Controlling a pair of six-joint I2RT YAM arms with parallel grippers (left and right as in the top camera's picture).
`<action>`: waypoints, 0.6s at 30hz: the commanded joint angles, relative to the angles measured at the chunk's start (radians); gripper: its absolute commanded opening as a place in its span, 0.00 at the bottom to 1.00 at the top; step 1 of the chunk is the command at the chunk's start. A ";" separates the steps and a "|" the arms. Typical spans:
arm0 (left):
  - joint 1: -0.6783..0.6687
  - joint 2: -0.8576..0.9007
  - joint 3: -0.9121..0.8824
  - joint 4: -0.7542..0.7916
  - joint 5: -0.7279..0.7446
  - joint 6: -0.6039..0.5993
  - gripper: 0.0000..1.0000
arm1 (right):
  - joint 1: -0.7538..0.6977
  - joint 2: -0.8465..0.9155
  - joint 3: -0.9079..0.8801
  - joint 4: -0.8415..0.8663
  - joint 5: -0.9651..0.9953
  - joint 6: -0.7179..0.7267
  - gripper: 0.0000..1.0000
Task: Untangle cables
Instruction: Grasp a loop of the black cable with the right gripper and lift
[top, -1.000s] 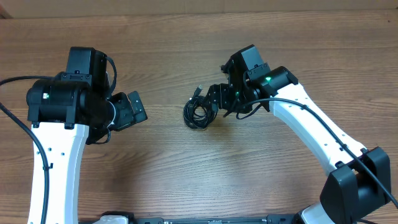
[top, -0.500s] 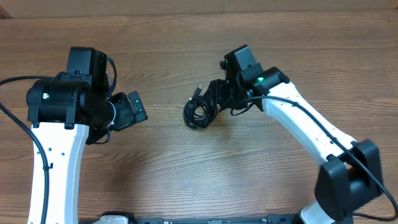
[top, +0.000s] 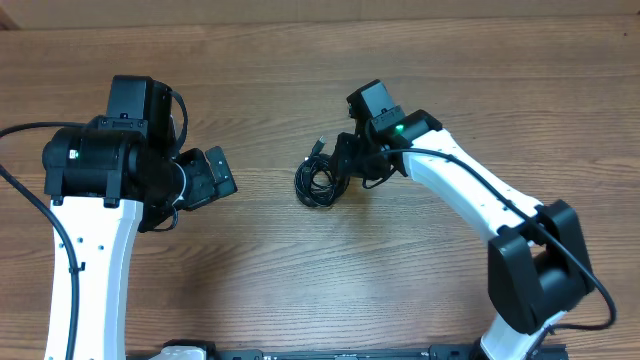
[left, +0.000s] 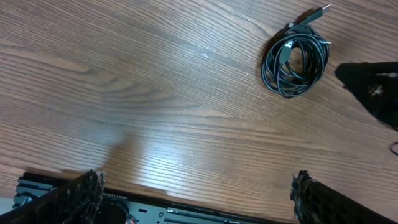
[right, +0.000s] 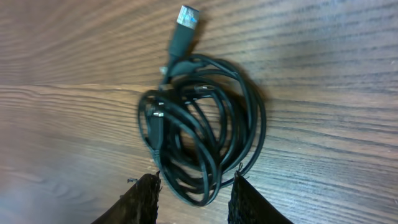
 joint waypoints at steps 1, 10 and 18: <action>0.000 0.000 0.002 -0.003 0.010 -0.006 1.00 | 0.022 0.045 0.007 0.008 0.018 0.016 0.36; 0.000 0.000 0.002 -0.002 0.010 -0.006 1.00 | 0.024 0.064 0.007 0.029 0.018 0.016 0.26; 0.000 0.000 0.002 -0.003 0.010 -0.006 1.00 | 0.035 0.065 -0.013 0.029 0.015 0.016 0.27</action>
